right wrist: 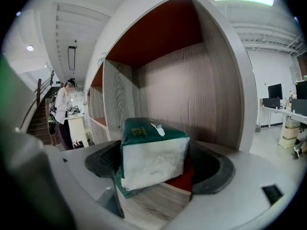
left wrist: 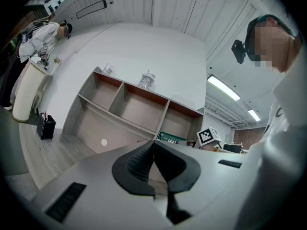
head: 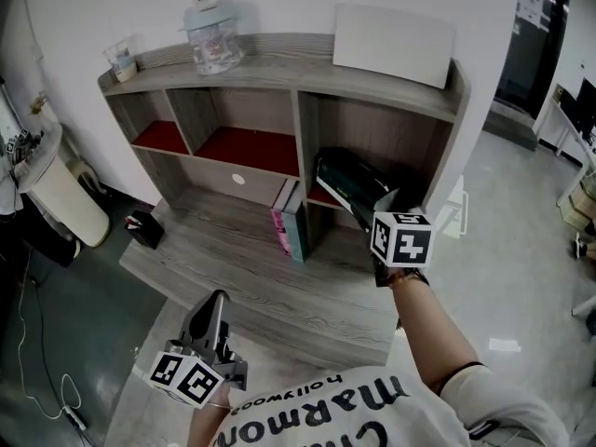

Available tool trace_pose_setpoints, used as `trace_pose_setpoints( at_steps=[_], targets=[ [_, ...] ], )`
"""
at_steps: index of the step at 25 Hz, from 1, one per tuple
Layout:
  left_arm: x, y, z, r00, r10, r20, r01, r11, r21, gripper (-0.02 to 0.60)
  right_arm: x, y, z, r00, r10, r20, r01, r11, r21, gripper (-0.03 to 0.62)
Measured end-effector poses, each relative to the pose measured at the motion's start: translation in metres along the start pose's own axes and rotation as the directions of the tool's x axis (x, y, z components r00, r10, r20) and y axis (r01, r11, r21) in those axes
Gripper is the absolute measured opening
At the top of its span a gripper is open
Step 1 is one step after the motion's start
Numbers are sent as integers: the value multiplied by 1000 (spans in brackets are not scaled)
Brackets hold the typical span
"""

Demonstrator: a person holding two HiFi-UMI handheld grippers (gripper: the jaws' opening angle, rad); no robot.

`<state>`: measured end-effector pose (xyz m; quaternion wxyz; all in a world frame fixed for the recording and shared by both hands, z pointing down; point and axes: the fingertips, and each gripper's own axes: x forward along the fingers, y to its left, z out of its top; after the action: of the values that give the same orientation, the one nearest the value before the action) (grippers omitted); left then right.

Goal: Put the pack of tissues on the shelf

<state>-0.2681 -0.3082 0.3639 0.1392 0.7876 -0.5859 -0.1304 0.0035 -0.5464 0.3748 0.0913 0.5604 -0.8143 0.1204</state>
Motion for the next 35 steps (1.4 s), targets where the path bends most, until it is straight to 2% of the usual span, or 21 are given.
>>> trace_pose_setpoints(
  at_steps=[11, 19, 23, 32, 35],
  targets=[
    [-3, 1, 0, 1000, 9, 6, -9, 1000, 0, 17, 5, -9, 5, 994, -106, 6, 105, 994, 37, 442],
    [-7, 2, 1, 1000, 14, 6, -14, 1000, 0, 17, 1, -16, 7, 977, -214, 11, 213, 976, 55, 436],
    [-7, 2, 1, 1000, 12, 7, -12, 1000, 1, 17, 1, -24, 9, 961, -275, 23, 271, 956, 111, 349],
    [-11, 4, 3, 1000, 22, 12, -22, 1000, -2, 17, 2, -29, 13, 954, -299, 16, 294, 946, 140, 333],
    [-12, 6, 1, 1000, 26, 10, -26, 1000, -4, 17, 3, -29, 13, 950, -311, 18, 305, 941, 144, 291]
  ],
)
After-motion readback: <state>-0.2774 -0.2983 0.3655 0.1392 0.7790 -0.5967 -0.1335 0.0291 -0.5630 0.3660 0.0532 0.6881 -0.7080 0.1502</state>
